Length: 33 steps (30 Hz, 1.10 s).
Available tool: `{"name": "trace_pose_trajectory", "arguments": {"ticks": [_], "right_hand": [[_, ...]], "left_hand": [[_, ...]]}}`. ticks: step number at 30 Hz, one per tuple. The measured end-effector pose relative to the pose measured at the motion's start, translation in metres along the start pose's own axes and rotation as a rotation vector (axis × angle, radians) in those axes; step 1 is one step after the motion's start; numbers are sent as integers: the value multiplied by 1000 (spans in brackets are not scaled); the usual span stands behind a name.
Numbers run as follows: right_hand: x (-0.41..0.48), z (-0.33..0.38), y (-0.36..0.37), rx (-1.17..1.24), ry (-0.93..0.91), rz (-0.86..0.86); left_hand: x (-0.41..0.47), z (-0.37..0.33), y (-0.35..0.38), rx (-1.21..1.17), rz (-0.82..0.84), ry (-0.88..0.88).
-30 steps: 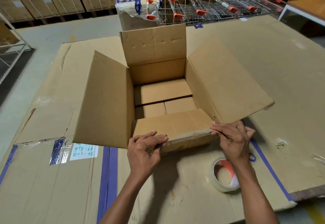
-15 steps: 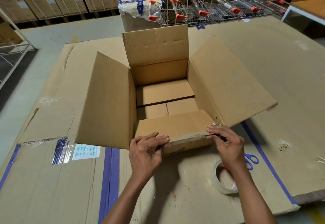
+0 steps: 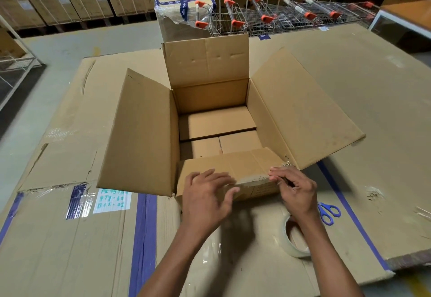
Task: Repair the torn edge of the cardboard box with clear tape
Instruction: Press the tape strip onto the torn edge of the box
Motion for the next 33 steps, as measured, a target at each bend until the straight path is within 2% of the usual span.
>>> {"name": "trace_pose_trajectory", "arguments": {"ticks": [4,7,10,18,22,26,30,33], "right_hand": [[1,-1,0,-28,-20,-24],[-2,0,-3,-69,-30,-28],[-2,5,-6,-105,-49,-29],[-5,-2,-6,-114,-38,-16],[-5,-2,-6,-85,-23,-13],[-5,1,-3,-76,-39,-8],[-5,-1,-4,-53,-27,-23],[-8,1,-2,-49,-31,-21]], "left_hand": [[31,-47,44,57,126,256],[36,-51,64,-19,53,337],[26,-38,55,2,-35,369],[-13,16,11,-38,-222,283],[-4,-1,13,38,-180,302],[1,8,-5,202,-161,203],[-14,-5,13,253,-108,324],[-21,-5,23,274,-69,306]]}}
Point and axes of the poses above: each hand's wrist, its own x-axis towards the middle knuckle, its own y-axis out of the palm, z = x × y, the point moved 8 cm from there along x, towards the middle knuckle, and after that the axes turned 8 degrees about y, right-handed, at the moved point
